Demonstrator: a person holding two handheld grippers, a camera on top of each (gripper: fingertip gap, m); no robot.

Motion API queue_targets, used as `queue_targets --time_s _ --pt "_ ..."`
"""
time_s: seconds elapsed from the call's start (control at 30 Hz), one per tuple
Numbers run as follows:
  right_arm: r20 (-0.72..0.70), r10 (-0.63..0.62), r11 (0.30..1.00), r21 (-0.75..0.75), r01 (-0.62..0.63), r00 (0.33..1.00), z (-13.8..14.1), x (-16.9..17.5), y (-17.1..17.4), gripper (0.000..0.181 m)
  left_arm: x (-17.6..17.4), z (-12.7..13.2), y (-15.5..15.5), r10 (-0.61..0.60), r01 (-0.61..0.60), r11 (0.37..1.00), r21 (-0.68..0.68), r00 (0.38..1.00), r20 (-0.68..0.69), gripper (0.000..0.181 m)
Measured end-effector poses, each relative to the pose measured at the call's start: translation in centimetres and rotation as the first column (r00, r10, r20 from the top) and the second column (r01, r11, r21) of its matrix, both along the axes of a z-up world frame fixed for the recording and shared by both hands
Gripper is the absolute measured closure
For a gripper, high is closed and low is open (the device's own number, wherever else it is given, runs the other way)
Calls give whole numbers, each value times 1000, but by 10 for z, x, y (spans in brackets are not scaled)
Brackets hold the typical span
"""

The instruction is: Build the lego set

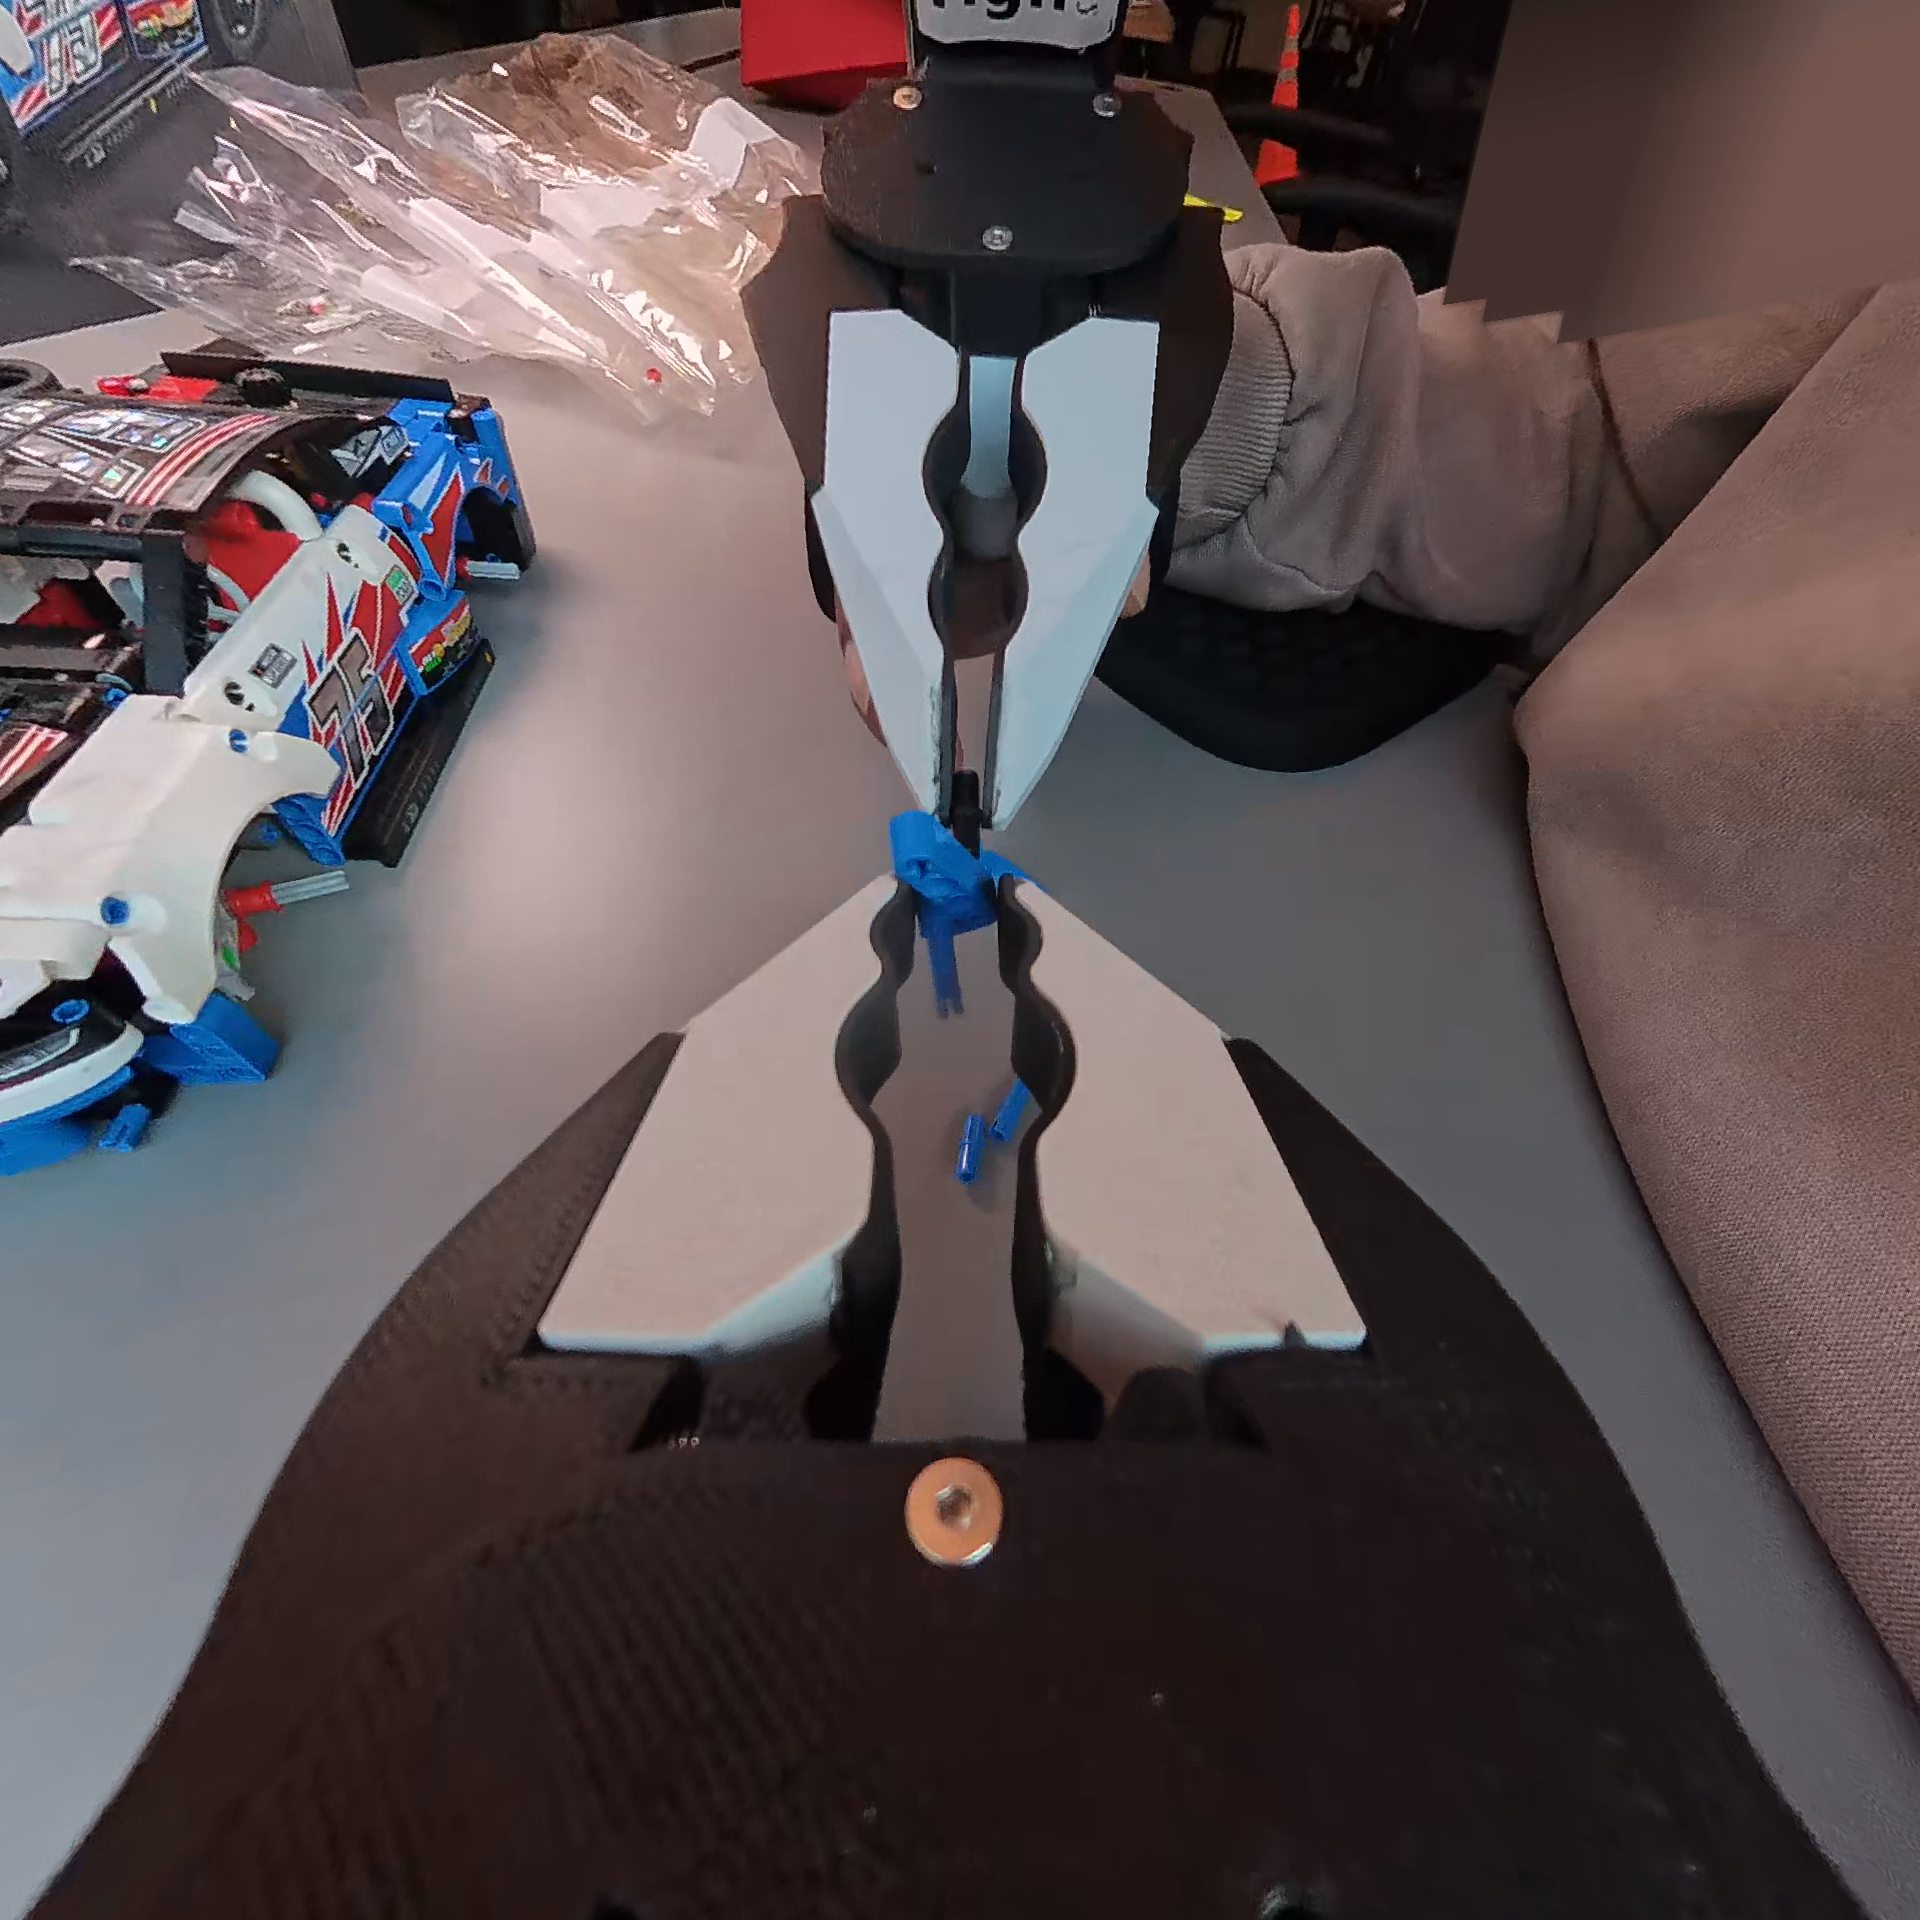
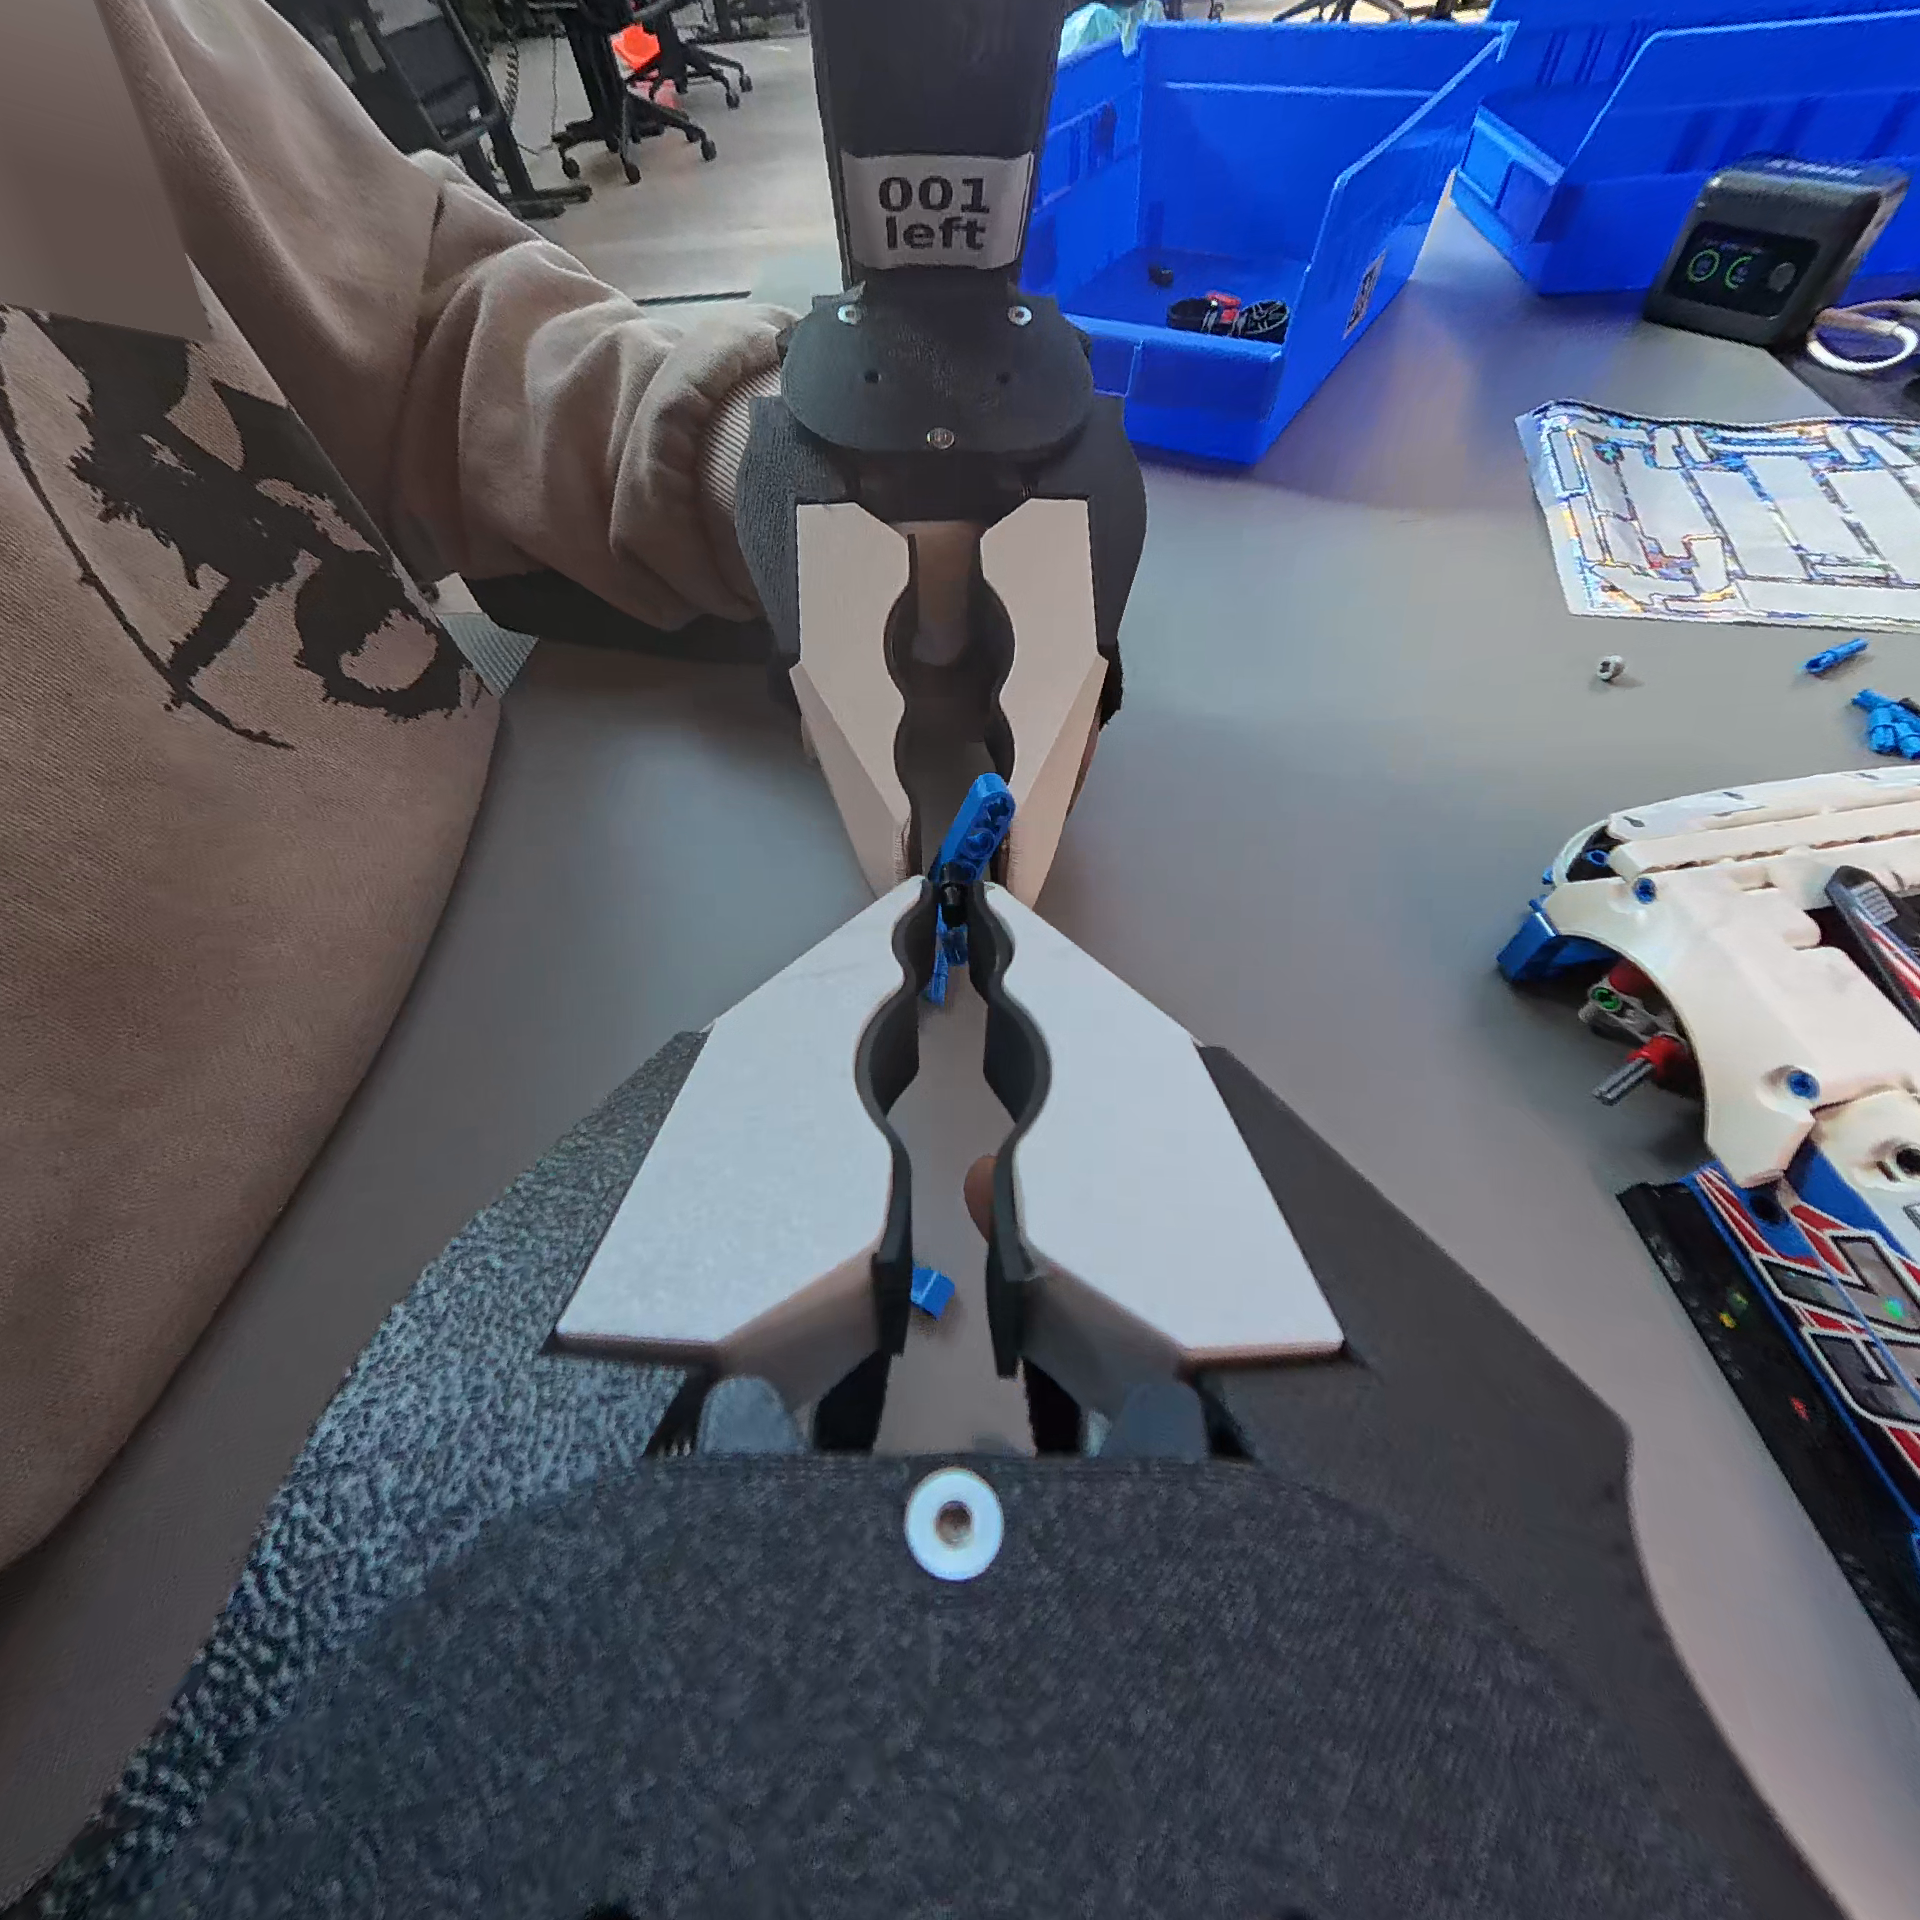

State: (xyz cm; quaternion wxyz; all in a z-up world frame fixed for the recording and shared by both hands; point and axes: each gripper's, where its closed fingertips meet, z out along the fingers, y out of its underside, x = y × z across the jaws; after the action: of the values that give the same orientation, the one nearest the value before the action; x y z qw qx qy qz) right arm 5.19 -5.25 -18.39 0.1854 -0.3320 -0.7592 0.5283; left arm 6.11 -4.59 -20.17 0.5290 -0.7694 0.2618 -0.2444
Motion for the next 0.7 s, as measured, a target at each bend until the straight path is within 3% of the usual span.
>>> queue_targets --time_s 0.2,0.7 --pt "-12 9 999 -51 -9 1000 10 2 -3 179 6 10 -4 -38 39 995 87 999 -5 168" --pt "29 45 999 -16 -45 999 4 8 -8 179 12 0 -6 -45 60 994 91 987 -151 168"
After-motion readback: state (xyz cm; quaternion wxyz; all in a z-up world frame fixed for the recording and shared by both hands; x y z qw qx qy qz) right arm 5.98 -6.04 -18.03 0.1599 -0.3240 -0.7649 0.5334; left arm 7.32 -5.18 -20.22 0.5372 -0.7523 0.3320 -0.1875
